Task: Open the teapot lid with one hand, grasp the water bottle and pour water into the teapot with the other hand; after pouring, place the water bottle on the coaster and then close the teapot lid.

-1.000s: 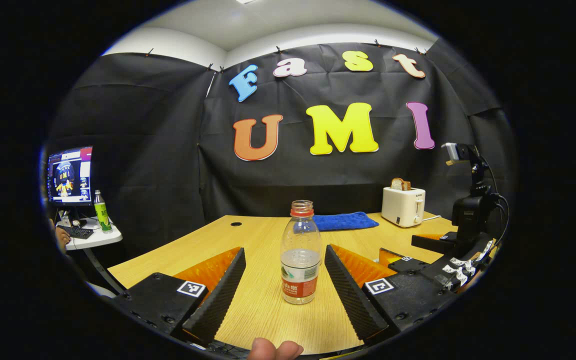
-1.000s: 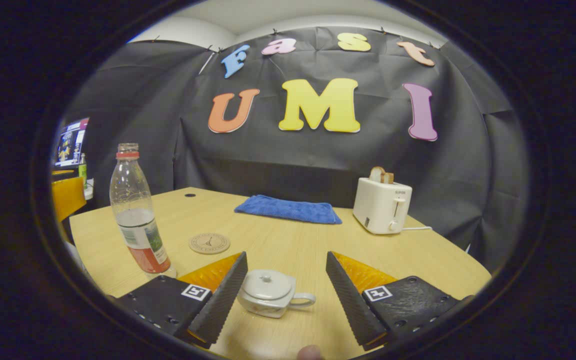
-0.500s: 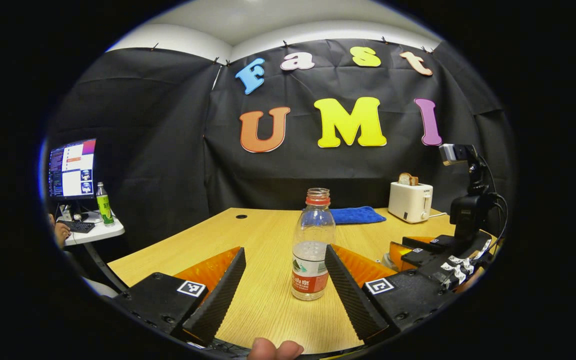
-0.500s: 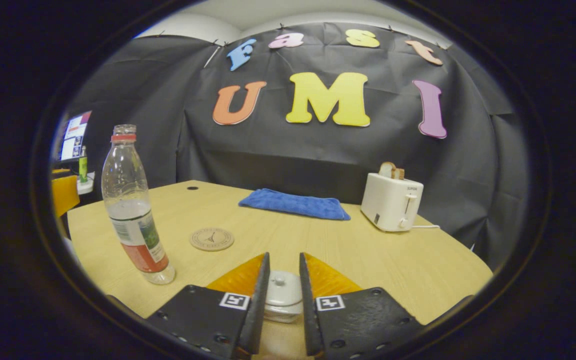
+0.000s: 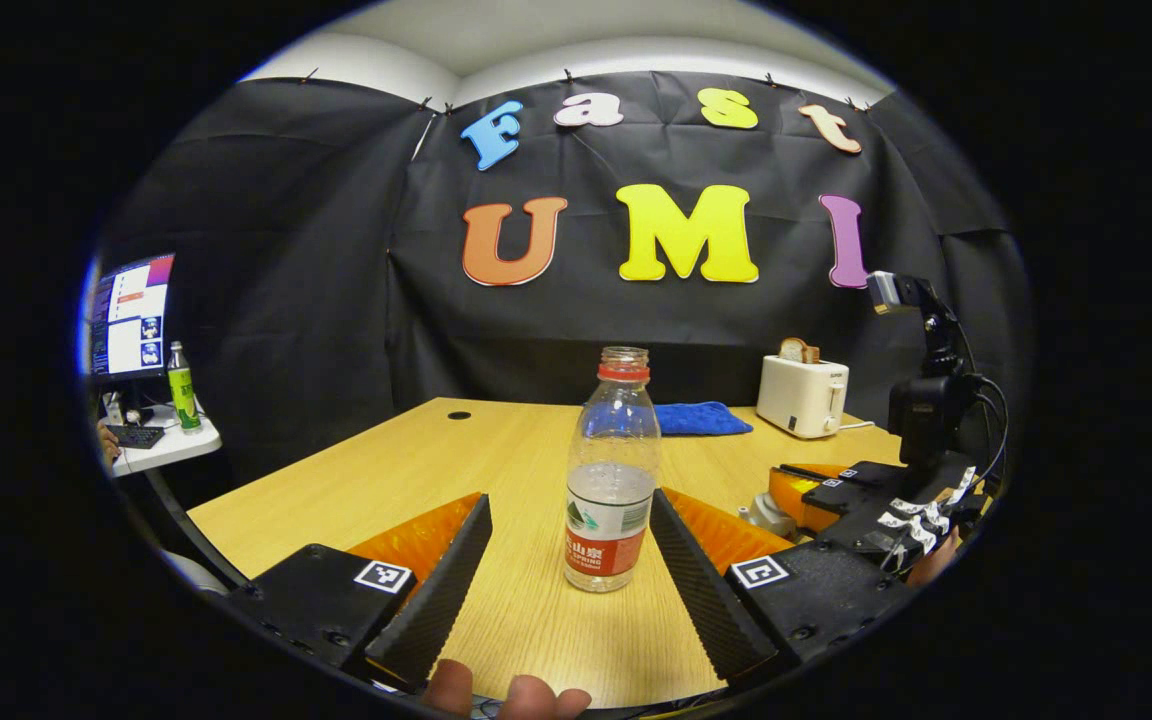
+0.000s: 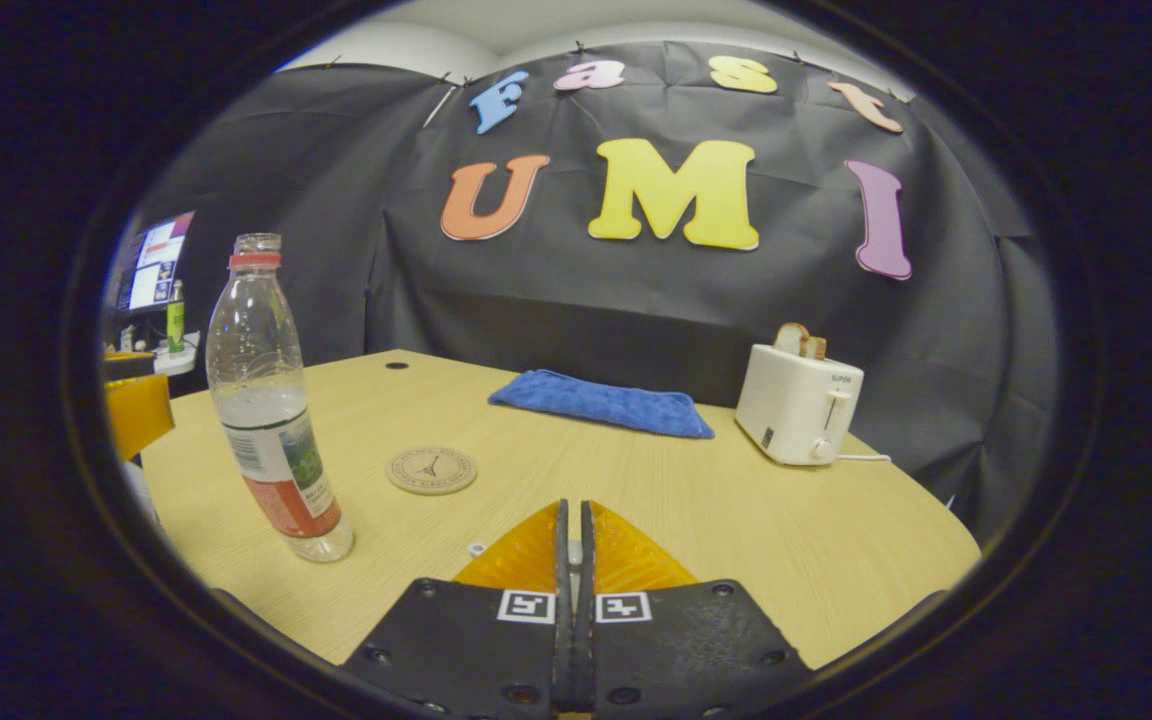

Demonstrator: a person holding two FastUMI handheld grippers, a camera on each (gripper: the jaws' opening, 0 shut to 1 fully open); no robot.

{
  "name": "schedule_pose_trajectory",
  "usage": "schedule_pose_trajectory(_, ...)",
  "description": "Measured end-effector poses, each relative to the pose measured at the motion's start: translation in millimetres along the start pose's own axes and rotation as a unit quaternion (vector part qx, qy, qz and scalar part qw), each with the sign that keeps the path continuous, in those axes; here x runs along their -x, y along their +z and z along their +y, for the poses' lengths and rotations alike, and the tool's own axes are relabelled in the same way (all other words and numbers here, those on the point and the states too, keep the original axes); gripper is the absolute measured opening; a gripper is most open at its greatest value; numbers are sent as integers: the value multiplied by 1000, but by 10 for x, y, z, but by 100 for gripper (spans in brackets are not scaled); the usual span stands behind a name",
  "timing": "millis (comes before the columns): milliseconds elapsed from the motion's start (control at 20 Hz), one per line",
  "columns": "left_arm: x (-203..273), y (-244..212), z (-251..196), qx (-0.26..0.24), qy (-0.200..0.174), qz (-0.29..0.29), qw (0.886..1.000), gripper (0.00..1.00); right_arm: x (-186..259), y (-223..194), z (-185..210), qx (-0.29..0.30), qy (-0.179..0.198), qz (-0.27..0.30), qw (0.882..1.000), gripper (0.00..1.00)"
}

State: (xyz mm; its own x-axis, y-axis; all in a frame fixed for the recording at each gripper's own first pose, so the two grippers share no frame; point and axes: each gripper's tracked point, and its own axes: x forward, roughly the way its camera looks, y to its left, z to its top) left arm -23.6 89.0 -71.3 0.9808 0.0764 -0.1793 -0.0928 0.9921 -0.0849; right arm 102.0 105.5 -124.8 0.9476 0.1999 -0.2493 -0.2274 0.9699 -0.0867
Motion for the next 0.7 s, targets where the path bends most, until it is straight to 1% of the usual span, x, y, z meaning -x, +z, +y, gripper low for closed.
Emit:
schedule_pose_trajectory(100, -45, -82, -45, 6, -13, 12, 1000, 100, 1, 29, -1, -1, 5, 2, 1000, 0)
schedule_pose_trajectory(200, -90, -163, -59, 8, -17, 22, 1000, 100, 29, 54, 27, -7, 13, 3, 1000, 0)
schedule_pose_trajectory(400, -170, -293, -110, 5, -23, 38, 999, 100, 105, 223, 17, -5, 17, -17, 1000, 0)
schedule_pose_trajectory(700, -343, -438, -129, 3, -29, 51, 998, 100, 334, 397, -69, -9, 25, -35, 999, 0)
